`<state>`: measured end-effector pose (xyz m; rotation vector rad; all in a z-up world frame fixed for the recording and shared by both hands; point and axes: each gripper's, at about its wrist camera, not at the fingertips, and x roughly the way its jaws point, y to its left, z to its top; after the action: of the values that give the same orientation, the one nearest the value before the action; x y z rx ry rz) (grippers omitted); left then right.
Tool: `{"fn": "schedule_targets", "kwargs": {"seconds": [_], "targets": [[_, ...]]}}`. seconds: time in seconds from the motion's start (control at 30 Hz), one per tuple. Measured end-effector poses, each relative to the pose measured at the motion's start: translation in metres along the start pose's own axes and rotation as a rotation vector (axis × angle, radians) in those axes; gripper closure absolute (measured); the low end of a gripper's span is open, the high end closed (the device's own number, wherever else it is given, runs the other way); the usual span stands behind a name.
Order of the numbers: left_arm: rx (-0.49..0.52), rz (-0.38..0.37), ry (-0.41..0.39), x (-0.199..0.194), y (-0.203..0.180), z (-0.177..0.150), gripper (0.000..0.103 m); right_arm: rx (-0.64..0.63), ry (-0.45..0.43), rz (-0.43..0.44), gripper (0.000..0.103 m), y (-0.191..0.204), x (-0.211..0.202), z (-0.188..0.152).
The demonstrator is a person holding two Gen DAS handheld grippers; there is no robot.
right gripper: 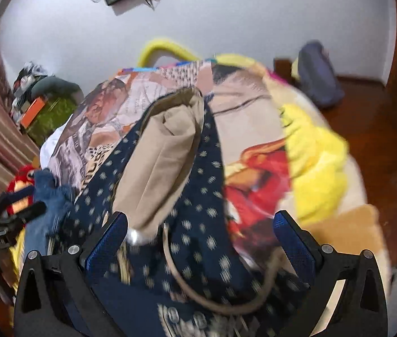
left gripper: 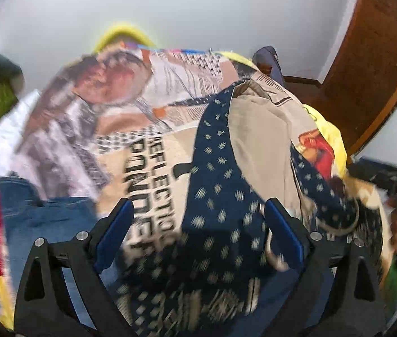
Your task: Fold large clothes
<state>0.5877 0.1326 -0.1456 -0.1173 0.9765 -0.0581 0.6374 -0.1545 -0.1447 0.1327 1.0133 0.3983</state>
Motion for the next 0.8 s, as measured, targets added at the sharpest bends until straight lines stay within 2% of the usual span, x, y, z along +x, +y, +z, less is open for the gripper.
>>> {"fn": "schedule_targets", "kwargs": {"seconds": [0.07, 0.17, 0.23, 0.33, 0.37, 0.4, 0.43, 0.47, 0.5, 0.53, 0.57, 0.6, 0.67, 0.8], "targets": [[-0.035, -0.03, 0.034, 0.03, 0.004, 0.01, 0.009, 0.039, 0.039, 0.016, 0.0, -0.004, 0.032, 0.009], [-0.062, -0.042, 0.091, 0.068, 0.007, 0.017, 0.009, 0.081, 0.093, 0.024, 0.006, -0.01, 0.078, 0.018], [-0.079, -0.034, 0.125, 0.091, 0.01, 0.02, 0.011, 0.092, 0.13, -0.005, 0.022, -0.012, 0.108, 0.024], [-0.141, -0.063, 0.114, 0.108, 0.017, 0.023, 0.023, 0.12, 0.134, -0.025, 0.03, -0.015, 0.135, 0.03], [-0.16, -0.06, 0.089, 0.108, 0.019, 0.025, 0.034, 0.12, 0.115, -0.025, 0.035, -0.015, 0.136, 0.032], [-0.161, -0.042, 0.075, 0.109, 0.019, 0.028, 0.046, 0.116, 0.095, -0.025, 0.059, -0.014, 0.136, 0.034], [-0.155, -0.037, 0.063, 0.11, 0.018, 0.03, 0.052, 0.122, 0.093, -0.002, 0.07, -0.012, 0.136, 0.036], [-0.153, -0.04, 0.054, 0.109, 0.017, 0.031, 0.065, 0.132, 0.095, 0.005, 0.075, -0.013, 0.137, 0.036], [-0.155, -0.056, 0.049, 0.109, 0.015, 0.031, 0.083, 0.137, 0.09, 0.015, 0.087, -0.01, 0.136, 0.034], [-0.156, -0.07, 0.05, 0.108, 0.012, 0.031, 0.093, 0.118, 0.087, 0.021, 0.09, -0.006, 0.134, 0.032], [-0.145, -0.069, 0.052, 0.106, 0.008, 0.032, 0.097, 0.1, 0.082, 0.012, 0.092, -0.002, 0.131, 0.031], [-0.108, -0.036, 0.036, 0.1, 0.001, 0.031, 0.099, 0.075, 0.078, 0.0, 0.094, 0.003, 0.125, 0.028], [-0.034, -0.006, -0.01, 0.078, -0.011, 0.026, 0.099, 0.028, 0.062, 0.003, 0.095, 0.011, 0.109, 0.021], [-0.003, -0.048, -0.059, 0.025, -0.018, 0.014, 0.099, -0.036, 0.016, 0.027, 0.095, 0.024, 0.055, 0.009]]}}
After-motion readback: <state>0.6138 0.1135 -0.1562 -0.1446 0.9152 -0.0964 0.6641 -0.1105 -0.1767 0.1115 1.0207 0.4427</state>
